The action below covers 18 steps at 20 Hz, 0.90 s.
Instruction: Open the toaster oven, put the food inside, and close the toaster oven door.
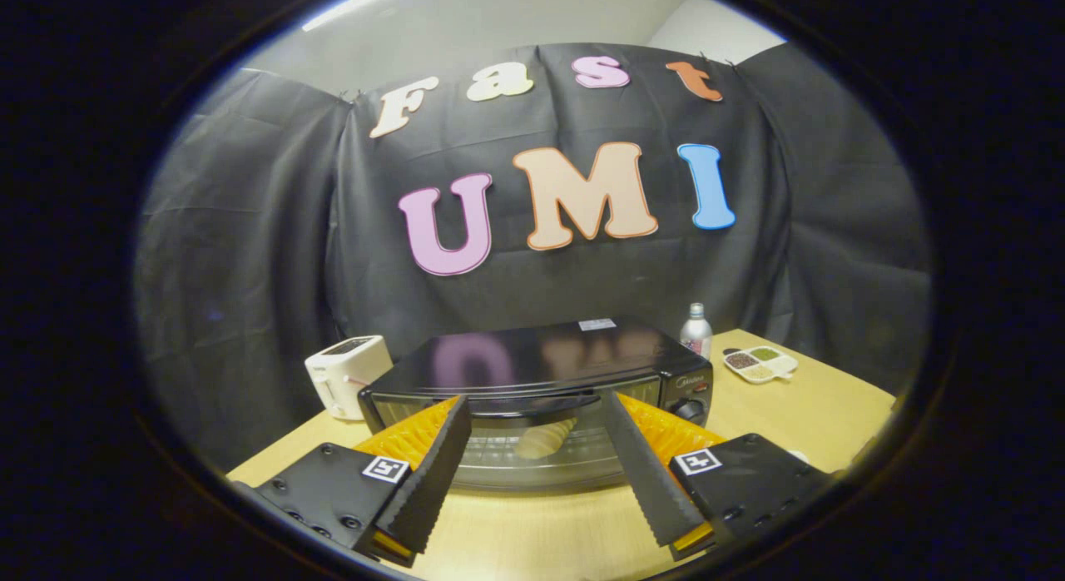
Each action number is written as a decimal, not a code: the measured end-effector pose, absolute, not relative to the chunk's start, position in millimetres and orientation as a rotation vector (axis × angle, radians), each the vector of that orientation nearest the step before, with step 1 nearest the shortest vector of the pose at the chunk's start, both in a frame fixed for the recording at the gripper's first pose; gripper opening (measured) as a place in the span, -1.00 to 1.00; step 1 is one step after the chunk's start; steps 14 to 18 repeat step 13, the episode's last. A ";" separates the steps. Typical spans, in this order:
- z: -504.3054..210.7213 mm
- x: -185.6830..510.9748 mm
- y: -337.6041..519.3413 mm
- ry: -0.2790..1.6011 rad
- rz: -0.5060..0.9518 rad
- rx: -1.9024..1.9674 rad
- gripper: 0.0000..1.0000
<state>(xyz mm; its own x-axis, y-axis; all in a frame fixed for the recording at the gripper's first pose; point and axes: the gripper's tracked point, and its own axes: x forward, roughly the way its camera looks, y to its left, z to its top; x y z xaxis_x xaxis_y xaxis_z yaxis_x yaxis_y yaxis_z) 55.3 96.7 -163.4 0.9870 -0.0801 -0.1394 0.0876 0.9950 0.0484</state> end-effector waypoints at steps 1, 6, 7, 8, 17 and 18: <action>-158.1 51.6 96.6 0.134 -0.074 0.047 0.99; -141.0 27.2 89.0 0.120 -0.029 -0.014 0.99; -138.3 21.0 87.6 0.119 -0.021 -0.017 0.99; -134.8 15.1 85.0 0.116 -0.014 -0.016 0.99; -108.9 -9.4 73.7 0.055 0.005 0.029 0.99; -108.9 -9.4 73.7 0.055 0.005 0.029 0.99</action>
